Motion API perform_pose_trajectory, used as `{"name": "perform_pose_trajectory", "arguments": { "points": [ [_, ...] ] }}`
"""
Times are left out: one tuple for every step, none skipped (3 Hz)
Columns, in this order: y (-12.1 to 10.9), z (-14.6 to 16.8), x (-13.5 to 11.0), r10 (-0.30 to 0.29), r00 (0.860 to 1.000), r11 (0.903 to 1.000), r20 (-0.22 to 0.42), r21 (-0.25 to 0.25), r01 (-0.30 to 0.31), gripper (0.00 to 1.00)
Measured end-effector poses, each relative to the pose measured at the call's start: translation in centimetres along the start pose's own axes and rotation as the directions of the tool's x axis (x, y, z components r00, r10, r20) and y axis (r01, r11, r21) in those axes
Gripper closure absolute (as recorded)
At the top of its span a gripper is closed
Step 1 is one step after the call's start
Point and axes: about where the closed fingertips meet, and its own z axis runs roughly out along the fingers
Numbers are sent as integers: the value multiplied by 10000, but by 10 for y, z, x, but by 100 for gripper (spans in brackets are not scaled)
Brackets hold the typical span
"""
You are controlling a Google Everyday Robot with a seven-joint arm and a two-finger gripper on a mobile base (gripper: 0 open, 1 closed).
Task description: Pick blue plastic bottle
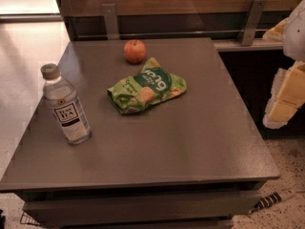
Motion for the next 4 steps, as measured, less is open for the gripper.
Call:
{"name": "perform_pose_trajectory", "arguments": {
  "points": [
    [0, 0, 0, 0, 10000, 10000, 1, 2, 0, 0],
    [4, 8, -22, -273, 9921, 9996, 1226, -5, 275, 0],
    [3, 45, -40, -686, 9440, 9974, 3228, 23, 717, 0],
    [11, 69, -84, -1190, 8466, 9895, 5187, -88, 1445, 0]
  ]
}}
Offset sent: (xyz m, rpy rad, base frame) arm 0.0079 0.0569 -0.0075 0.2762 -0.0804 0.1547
